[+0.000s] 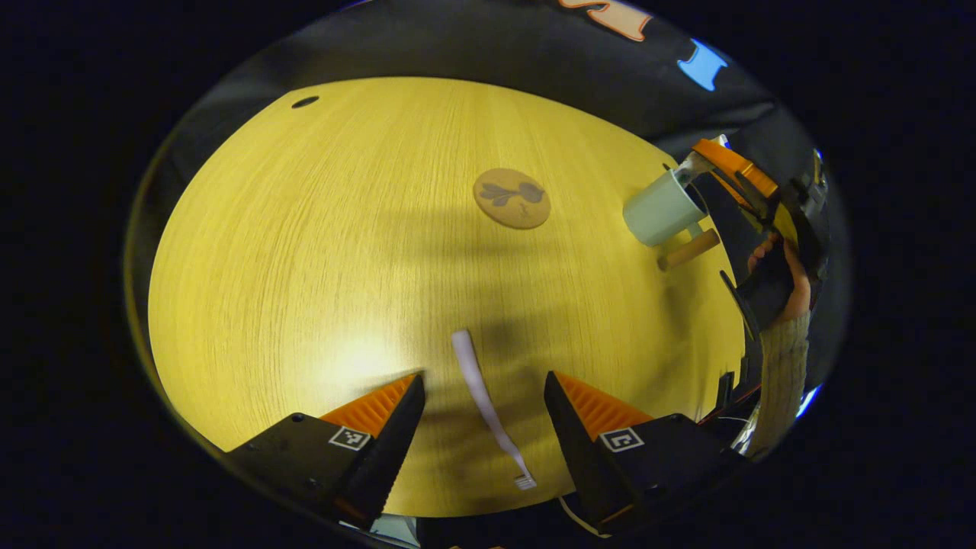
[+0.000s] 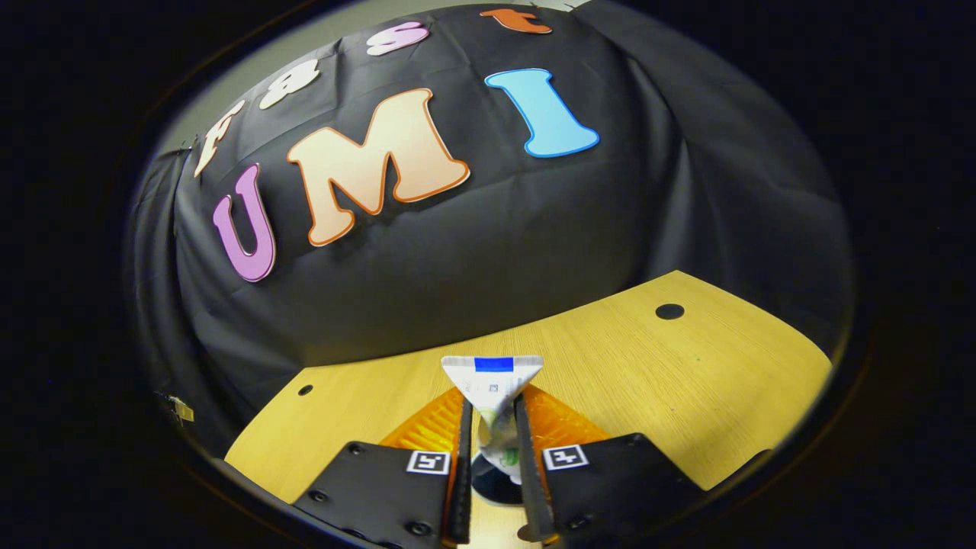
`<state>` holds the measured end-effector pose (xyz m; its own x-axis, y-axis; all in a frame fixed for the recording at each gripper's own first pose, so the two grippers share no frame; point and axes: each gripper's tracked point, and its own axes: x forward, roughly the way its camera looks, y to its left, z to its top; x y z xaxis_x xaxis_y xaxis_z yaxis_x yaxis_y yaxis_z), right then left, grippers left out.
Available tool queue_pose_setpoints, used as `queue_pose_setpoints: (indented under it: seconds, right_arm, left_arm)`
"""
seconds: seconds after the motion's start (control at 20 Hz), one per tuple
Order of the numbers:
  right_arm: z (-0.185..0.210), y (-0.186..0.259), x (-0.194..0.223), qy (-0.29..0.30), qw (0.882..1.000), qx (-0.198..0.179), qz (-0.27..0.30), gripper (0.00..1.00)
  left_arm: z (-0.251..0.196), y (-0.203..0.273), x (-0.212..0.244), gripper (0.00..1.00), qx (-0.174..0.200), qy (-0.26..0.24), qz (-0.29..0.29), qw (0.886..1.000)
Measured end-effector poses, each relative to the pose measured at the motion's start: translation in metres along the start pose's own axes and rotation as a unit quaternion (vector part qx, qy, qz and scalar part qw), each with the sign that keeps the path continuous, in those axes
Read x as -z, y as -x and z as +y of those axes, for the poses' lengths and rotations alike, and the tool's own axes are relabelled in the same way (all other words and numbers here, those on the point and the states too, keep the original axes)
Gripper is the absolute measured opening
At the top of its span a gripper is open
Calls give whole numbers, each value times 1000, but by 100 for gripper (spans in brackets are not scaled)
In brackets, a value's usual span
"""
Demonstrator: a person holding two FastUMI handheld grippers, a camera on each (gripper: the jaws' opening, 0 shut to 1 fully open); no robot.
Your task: Put the toothbrush and toothpaste on the desktop into the cup, then pick up the cup and place it on the coaster on the desktop.
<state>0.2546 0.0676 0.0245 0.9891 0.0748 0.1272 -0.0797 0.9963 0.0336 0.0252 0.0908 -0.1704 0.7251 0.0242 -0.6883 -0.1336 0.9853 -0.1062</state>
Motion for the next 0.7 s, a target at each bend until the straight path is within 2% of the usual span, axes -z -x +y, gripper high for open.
queue_pose_setpoints:
  seconds: [0.05,0.15,0.25,0.3,0.5,0.55,0.7]
  right_arm:
    - [4,2,-1,5,1000,-10,-4,29]
    - [11,10,-10,5,1000,-21,-13,83]
    - [8,14,-18,12,999,-22,-33,92]
    - [5,18,-25,18,999,-14,-42,100]
    - [-6,40,-44,29,997,-5,-64,99]
    - [-10,47,-50,33,997,-1,-71,99]
    - [-25,69,-70,46,994,12,-95,99]
  left_arm:
    - [1,-1,3,91,-6,10,10,1000]
    - [5,-7,7,89,-18,21,22,999]
    - [6,-10,7,89,-27,29,32,999]
    - [6,-10,7,89,-30,33,35,998]
    - [10,-12,9,89,-46,41,61,996]
    - [13,-10,9,87,-55,40,67,995]
    - [19,-12,8,71,-76,37,81,993]
